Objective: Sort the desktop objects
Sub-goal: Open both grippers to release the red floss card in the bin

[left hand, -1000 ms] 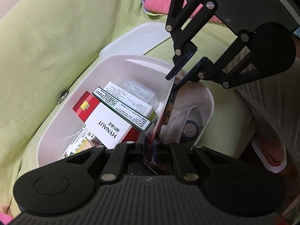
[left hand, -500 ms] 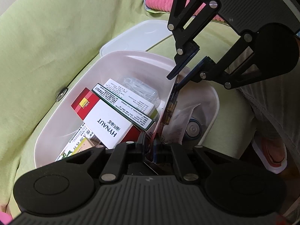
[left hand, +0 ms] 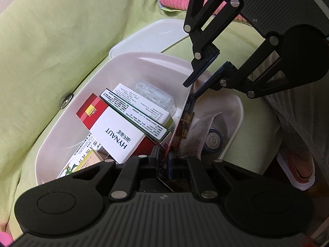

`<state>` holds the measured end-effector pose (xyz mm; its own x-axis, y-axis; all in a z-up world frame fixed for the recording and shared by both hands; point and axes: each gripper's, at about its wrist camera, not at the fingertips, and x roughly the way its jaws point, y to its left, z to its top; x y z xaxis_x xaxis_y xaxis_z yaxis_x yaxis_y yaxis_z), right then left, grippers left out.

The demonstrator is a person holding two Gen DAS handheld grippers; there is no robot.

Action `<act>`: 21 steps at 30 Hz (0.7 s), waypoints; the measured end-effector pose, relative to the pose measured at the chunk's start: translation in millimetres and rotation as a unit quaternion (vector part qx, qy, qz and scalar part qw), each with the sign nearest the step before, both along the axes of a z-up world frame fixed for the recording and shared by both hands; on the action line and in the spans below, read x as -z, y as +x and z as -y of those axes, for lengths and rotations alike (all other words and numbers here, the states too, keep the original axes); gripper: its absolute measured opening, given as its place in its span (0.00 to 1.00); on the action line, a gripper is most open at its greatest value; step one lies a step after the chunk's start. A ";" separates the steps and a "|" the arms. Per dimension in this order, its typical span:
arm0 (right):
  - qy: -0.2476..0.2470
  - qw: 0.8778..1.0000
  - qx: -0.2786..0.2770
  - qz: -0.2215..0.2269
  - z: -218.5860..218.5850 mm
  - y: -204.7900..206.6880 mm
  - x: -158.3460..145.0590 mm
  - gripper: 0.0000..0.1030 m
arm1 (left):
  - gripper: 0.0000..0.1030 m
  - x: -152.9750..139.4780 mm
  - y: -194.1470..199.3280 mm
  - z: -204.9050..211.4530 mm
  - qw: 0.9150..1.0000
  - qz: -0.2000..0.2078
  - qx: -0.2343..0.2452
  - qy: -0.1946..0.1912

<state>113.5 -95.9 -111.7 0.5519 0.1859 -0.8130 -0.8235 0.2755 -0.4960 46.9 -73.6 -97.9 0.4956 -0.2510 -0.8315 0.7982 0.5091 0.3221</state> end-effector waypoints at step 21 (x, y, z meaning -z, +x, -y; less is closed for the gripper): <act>0.018 1.000 0.024 0.010 4.5 -1.2 -5.6 0.18 | 0.11 -6.3 1.1 -1.1 1.000 0.002 -0.025 -0.014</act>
